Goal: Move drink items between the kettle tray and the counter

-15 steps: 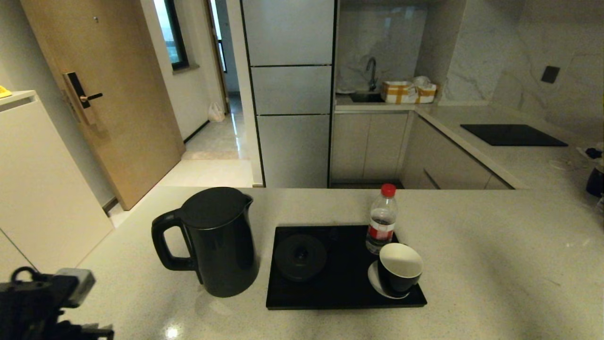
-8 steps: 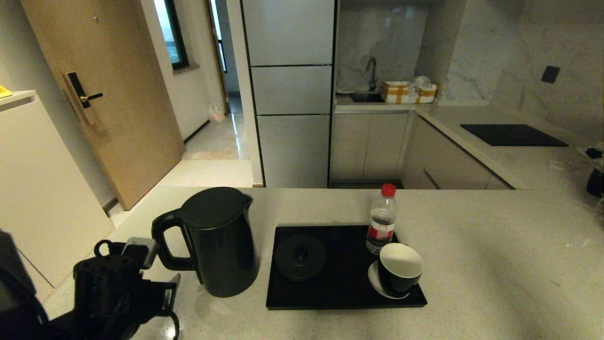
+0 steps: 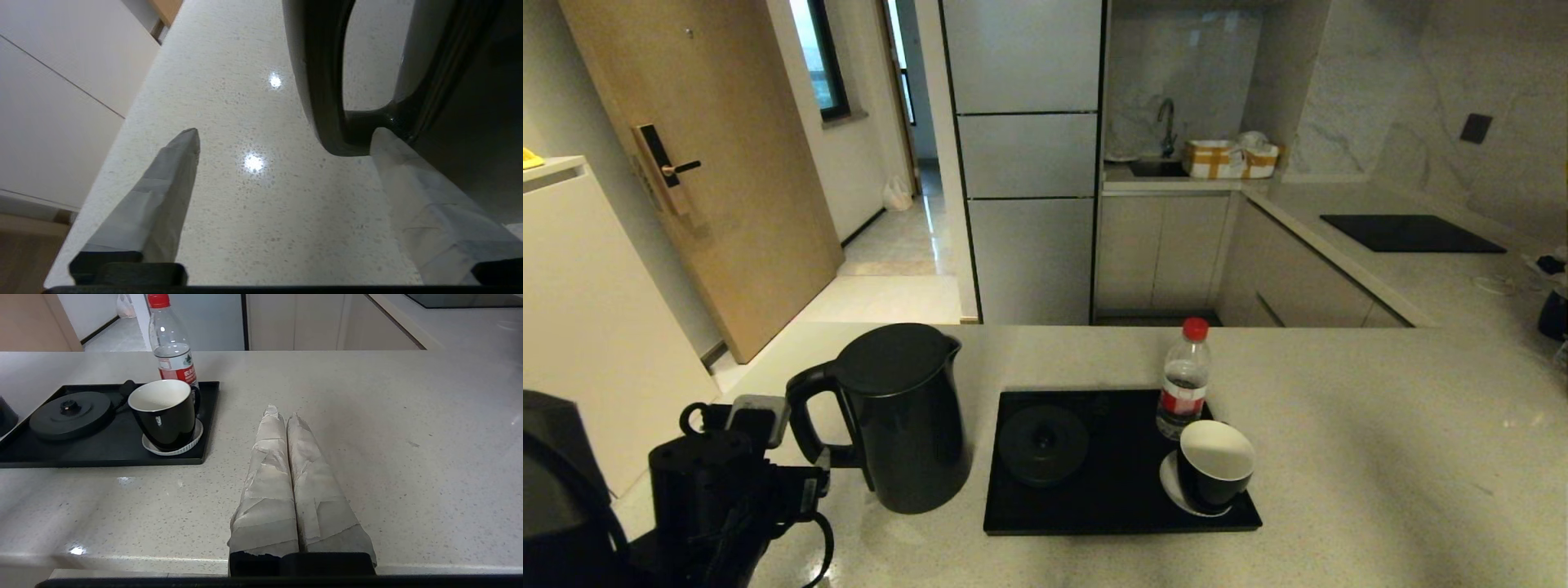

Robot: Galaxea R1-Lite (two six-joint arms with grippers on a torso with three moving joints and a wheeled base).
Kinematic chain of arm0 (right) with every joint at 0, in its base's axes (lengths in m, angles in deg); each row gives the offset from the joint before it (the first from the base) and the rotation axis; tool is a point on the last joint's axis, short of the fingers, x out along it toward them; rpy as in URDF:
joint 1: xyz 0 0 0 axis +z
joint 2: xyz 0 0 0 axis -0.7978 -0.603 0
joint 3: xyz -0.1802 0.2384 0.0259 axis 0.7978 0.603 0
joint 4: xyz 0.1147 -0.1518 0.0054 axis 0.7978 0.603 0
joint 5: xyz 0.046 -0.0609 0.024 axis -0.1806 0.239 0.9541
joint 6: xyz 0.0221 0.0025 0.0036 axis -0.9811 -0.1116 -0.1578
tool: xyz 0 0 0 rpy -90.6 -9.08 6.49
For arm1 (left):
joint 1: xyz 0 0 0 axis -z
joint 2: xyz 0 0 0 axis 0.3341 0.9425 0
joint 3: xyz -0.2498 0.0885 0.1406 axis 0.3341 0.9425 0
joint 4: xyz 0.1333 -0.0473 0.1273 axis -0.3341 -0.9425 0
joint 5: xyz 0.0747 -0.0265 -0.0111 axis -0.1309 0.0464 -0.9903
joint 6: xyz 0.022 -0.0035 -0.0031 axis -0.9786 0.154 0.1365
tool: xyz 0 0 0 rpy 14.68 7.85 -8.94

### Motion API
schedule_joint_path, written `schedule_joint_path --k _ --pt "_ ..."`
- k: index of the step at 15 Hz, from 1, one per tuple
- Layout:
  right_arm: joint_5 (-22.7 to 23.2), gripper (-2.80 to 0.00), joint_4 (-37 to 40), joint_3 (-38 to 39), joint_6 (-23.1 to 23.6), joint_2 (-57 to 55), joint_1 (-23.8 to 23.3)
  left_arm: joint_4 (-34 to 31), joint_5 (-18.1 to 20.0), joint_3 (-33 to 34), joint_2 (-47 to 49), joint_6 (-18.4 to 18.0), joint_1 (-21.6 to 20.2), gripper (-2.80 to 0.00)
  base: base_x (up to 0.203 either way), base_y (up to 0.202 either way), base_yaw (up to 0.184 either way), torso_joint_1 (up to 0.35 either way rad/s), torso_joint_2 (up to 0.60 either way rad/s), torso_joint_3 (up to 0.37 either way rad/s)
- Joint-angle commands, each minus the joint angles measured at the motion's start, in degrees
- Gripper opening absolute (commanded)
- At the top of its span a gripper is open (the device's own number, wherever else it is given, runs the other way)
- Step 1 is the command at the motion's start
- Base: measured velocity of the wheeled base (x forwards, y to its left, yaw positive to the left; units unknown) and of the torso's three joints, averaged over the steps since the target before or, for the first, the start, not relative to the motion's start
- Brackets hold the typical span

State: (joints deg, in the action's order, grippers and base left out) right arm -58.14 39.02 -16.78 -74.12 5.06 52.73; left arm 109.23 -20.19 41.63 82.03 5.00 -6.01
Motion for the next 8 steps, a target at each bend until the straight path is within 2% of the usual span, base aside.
schedule_joint_path --k 1,2,8 --pt "0.01 -2.8 -0.03 0.0 0.05 -0.01 0.01 0.77 -1.16 -1.7 0.71 -0.58 -0.44 0.0 0.0 0.0 0.0 0.0 0.0 0.0" --pt "0.01 -2.8 -0.03 0.0 0.05 -0.01 0.01 0.77 -2.66 -2.85 1.04 -0.64 -0.62 0.0 0.0 0.0 0.0 0.0 0.0 0.0" --pt "0.01 -2.8 -0.03 0.0 0.05 -0.01 0.01 2.08 -2.93 -4.72 5.19 -0.33 -1.52 0.0 0.0 0.0 0.0 0.0 0.0 0.0"
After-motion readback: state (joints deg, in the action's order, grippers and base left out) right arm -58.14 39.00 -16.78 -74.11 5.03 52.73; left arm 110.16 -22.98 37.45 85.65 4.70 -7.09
